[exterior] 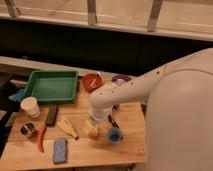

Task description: Place apple in plastic cup

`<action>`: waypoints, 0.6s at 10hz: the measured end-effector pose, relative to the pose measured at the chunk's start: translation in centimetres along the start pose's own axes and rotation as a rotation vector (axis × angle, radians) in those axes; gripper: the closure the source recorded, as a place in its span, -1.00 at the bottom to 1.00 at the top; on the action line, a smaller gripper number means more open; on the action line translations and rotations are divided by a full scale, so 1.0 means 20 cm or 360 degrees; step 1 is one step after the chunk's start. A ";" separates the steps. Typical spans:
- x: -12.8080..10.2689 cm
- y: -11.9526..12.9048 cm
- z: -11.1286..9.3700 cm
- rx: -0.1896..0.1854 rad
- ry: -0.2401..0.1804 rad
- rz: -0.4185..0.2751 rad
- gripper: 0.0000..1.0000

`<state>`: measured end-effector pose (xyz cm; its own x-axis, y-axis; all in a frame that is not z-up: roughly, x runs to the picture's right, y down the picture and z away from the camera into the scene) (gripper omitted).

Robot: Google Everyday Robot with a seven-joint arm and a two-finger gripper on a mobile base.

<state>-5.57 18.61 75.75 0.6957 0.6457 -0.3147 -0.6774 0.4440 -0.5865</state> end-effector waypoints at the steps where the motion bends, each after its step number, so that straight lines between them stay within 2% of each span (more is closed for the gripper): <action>1: -0.03 0.00 0.03 -0.0012 0.0011 0.0007 -0.51; 4: -0.09 0.02 0.14 -0.0052 0.0046 0.0020 -0.51; 6: -0.07 0.03 0.20 -0.0073 0.0078 0.0029 -0.51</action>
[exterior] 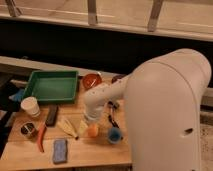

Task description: Place apple in plastic cup

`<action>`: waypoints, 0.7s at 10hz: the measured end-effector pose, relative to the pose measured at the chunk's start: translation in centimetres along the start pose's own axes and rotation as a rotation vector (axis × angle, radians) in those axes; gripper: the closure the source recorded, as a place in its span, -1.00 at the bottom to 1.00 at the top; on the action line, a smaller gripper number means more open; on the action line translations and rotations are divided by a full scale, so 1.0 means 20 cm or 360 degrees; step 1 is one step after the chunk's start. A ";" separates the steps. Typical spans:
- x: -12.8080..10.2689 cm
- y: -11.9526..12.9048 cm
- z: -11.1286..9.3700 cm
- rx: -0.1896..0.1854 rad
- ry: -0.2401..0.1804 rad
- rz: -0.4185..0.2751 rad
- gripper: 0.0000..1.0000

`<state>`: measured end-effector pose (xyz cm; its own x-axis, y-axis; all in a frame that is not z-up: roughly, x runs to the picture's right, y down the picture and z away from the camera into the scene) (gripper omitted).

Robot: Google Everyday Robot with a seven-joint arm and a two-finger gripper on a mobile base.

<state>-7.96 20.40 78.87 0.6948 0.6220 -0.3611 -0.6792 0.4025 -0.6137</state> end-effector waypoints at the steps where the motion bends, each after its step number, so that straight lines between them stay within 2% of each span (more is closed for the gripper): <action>1: 0.01 0.00 0.03 -0.0008 0.0019 0.0001 -0.51; 2: 0.01 0.01 0.07 -0.0015 0.0033 -0.0001 -0.46; 3: 0.02 0.01 0.08 -0.0021 0.0035 -0.0005 -0.30; 7: 0.03 0.01 0.02 -0.0026 -0.0019 -0.0023 0.54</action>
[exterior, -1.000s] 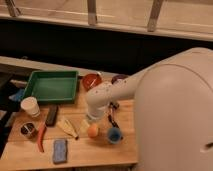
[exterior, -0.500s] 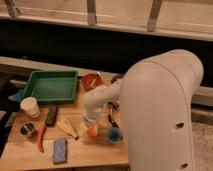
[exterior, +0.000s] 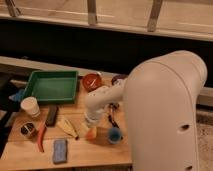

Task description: Place apple in plastic cup

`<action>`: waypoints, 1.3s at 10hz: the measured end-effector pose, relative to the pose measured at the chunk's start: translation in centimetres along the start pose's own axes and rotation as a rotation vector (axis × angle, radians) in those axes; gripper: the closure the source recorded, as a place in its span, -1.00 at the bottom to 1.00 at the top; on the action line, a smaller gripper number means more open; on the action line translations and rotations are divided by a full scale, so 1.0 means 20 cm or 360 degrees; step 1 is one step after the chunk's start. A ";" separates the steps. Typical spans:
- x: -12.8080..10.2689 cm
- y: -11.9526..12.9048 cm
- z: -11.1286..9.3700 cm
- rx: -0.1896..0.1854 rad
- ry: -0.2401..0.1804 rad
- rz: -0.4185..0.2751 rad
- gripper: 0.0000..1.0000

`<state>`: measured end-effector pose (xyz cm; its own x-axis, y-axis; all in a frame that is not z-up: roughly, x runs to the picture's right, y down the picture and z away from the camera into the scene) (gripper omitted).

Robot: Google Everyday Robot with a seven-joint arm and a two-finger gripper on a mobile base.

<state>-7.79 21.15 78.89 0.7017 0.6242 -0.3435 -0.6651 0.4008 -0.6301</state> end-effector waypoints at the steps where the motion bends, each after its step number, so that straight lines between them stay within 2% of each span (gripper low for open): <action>1: 0.00 0.00 -0.04 -0.0005 -0.0031 -0.0002 0.75; 2: -0.01 -0.01 -0.10 -0.0004 -0.0069 -0.0003 0.92; 3: -0.01 -0.02 -0.17 -0.0001 -0.0105 -0.0001 0.99; 5: -0.01 -0.10 -0.41 -0.0018 -0.0223 0.0011 1.00; 6: 0.00 -0.13 -0.50 -0.0032 -0.0266 0.0015 1.00; 8: 0.11 -0.27 -0.80 -0.0056 -0.0406 0.0056 1.00; 9: 0.17 -0.32 -0.88 -0.0063 -0.0441 0.0080 1.00; 11: 0.25 -0.35 -0.94 -0.0097 -0.0476 0.0126 1.00; 13: 0.32 -0.37 -0.90 -0.0139 -0.0487 0.0171 1.00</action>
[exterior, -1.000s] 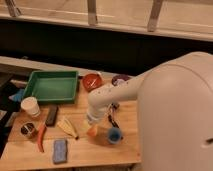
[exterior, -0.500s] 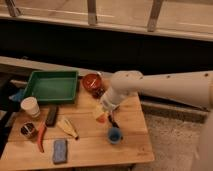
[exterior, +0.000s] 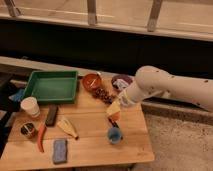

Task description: Place apple in plastic cup

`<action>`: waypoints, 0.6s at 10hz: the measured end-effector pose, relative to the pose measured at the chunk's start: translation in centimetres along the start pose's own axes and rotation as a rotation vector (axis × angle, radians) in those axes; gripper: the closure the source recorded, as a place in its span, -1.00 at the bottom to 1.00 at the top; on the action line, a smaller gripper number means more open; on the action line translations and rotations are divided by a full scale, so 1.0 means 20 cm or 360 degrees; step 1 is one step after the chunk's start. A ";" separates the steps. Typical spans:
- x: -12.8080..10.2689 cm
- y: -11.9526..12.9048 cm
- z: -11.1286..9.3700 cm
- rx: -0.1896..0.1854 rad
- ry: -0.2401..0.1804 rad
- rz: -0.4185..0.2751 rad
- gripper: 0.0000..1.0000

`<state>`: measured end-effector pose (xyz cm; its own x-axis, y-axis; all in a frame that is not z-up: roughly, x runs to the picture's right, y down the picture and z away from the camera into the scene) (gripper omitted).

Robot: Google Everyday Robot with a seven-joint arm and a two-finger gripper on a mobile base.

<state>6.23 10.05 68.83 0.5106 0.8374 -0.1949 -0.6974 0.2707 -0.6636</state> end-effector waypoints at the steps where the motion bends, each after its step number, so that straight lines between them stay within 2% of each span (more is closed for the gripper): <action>1: 0.05 -0.01 0.05 -0.0017 0.0002 0.0020 1.00; 3: 0.16 -0.04 0.19 -0.0050 0.0020 0.0068 1.00; 4: 0.25 -0.06 0.26 -0.0068 0.0029 0.0106 1.00; 5: 0.30 -0.07 0.29 -0.0069 0.0024 0.0121 1.00; 6: 0.30 -0.07 0.30 -0.0070 0.0021 0.0119 1.00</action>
<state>7.23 17.46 72.86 0.4647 0.8481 -0.2546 -0.7114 0.1864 -0.6776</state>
